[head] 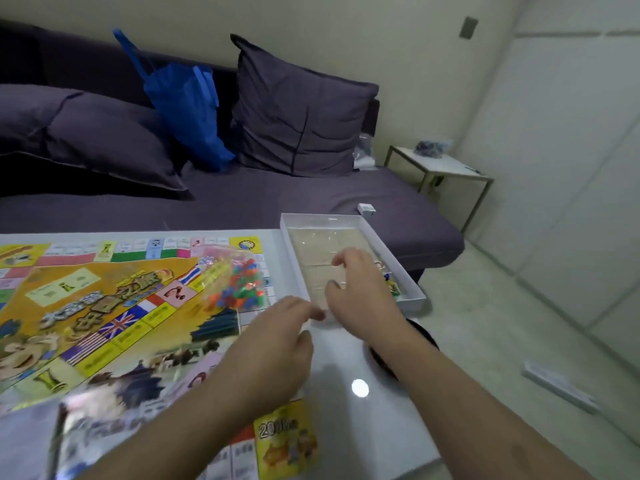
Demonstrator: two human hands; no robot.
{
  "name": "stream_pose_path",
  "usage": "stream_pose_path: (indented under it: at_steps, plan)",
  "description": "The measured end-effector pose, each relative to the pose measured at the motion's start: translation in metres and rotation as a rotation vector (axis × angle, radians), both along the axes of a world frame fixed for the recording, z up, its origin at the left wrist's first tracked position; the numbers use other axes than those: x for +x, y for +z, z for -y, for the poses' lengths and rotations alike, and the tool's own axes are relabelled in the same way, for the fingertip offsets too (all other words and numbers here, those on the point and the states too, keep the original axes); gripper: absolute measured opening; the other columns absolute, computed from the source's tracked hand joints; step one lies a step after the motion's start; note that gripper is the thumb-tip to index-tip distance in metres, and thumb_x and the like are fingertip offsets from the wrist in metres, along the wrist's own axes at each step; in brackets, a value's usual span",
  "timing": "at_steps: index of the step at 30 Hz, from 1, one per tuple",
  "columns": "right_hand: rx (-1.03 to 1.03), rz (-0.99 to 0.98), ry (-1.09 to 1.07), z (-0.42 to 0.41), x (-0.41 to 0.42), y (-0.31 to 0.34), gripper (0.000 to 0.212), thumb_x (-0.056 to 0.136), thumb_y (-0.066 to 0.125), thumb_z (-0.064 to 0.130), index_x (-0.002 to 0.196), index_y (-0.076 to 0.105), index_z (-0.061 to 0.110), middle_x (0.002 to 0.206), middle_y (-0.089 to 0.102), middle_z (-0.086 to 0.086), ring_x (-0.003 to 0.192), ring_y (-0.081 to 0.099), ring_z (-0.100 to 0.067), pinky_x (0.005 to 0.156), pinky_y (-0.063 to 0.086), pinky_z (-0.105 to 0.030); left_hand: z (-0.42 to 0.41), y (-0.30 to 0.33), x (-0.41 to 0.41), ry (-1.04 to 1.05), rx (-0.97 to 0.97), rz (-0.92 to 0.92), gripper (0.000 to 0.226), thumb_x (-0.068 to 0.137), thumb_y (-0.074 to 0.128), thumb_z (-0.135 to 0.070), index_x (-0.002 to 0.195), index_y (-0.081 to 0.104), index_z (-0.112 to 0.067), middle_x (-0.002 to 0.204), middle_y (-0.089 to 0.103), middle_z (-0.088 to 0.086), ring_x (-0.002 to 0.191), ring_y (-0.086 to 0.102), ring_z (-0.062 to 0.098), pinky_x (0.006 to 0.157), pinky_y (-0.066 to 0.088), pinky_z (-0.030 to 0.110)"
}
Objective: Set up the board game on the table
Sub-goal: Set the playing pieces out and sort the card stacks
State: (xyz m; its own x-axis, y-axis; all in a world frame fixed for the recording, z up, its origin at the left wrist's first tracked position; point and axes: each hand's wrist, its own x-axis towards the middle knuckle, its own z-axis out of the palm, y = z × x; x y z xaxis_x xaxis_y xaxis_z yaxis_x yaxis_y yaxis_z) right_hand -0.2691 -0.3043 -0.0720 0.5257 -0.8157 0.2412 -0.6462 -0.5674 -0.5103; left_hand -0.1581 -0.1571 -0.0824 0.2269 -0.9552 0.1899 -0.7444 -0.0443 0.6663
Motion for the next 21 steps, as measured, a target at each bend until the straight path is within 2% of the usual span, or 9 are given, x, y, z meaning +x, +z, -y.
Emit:
stream_pose_path:
  at_steps: [3, 6, 8, 11, 14, 17, 21]
  plan:
    - [-0.019, -0.141, -0.059, 0.065, -0.029, -0.010, 0.042, 0.094, 0.052, 0.033, 0.132, 0.051, 0.017, 0.137, 0.048, 0.003, 0.123, 0.049, -0.017, 0.104, 0.044, -0.035, 0.076, -0.007, -0.029, -0.078, -0.017, 0.045, 0.041, 0.103, 0.048, -0.014, 0.140, 0.056, -0.030, 0.143, 0.050, -0.015, 0.129, 0.050, 0.009, 0.109, 0.042, 0.029]
    - [0.048, -0.237, -0.077, 0.118, -0.045, -0.015, 0.046, 0.102, 0.056, 0.029, 0.143, 0.053, 0.009, 0.149, 0.049, -0.005, 0.134, 0.050, -0.024, 0.107, 0.041, -0.034, 0.134, -0.029, -0.036, -0.118, 0.006, 0.143, 0.043, 0.104, 0.047, -0.019, 0.147, 0.049, -0.026, 0.152, 0.043, -0.010, 0.138, 0.043, 0.018, 0.112, 0.040, 0.035]
    - [0.064, -0.322, -0.066, 0.145, -0.047, -0.021, 0.040, 0.103, 0.054, 0.029, 0.134, 0.061, 0.003, 0.142, 0.058, -0.012, 0.133, 0.053, -0.031, 0.107, 0.042, -0.037, 0.150, -0.049, -0.035, -0.119, 0.070, 0.219, 0.038, 0.107, 0.042, -0.027, 0.145, 0.047, -0.026, 0.150, 0.046, -0.006, 0.137, 0.045, 0.024, 0.111, 0.041, 0.041]
    - [0.101, -0.451, 0.004, 0.168, -0.044, -0.038, 0.039, 0.108, 0.044, 0.034, 0.127, 0.063, 0.007, 0.139, 0.058, -0.011, 0.133, 0.050, -0.029, 0.109, 0.037, -0.036, 0.152, -0.070, -0.037, -0.070, 0.114, 0.419, 0.040, 0.109, 0.035, -0.033, 0.146, 0.046, -0.025, 0.150, 0.051, -0.005, 0.137, 0.045, 0.022, 0.112, 0.037, 0.037]
    - [0.120, -0.489, 0.063, 0.174, -0.042, -0.050, 0.045, 0.111, 0.032, 0.036, 0.138, 0.058, 0.010, 0.148, 0.054, -0.012, 0.141, 0.043, -0.030, 0.118, 0.032, -0.043, 0.151, -0.073, -0.041, -0.031, 0.071, 0.450, 0.042, 0.109, 0.036, -0.033, 0.150, 0.044, -0.027, 0.150, 0.053, -0.006, 0.136, 0.048, 0.021, 0.108, 0.037, 0.035]
    - [0.060, -0.431, 0.060, 0.176, -0.045, -0.059, 0.041, 0.107, 0.034, 0.043, 0.118, 0.063, 0.016, 0.131, 0.062, -0.009, 0.126, 0.052, -0.028, 0.110, 0.040, -0.047, 0.152, -0.074, -0.041, -0.014, 0.089, 0.455, 0.044, 0.108, 0.038, -0.035, 0.152, 0.041, -0.029, 0.152, 0.051, -0.007, 0.137, 0.048, 0.020, 0.106, 0.039, 0.035]
    - [-0.026, -0.365, 0.066, 0.167, -0.061, -0.059, 0.035, 0.101, 0.044, 0.049, 0.099, 0.064, 0.020, 0.104, 0.058, 0.001, 0.100, 0.056, -0.021, 0.090, 0.047, -0.041, 0.151, -0.074, -0.042, 0.002, 0.101, 0.463, 0.037, 0.108, 0.039, -0.034, 0.144, 0.047, -0.029, 0.146, 0.055, -0.007, 0.131, 0.051, 0.022, 0.102, 0.042, 0.036]
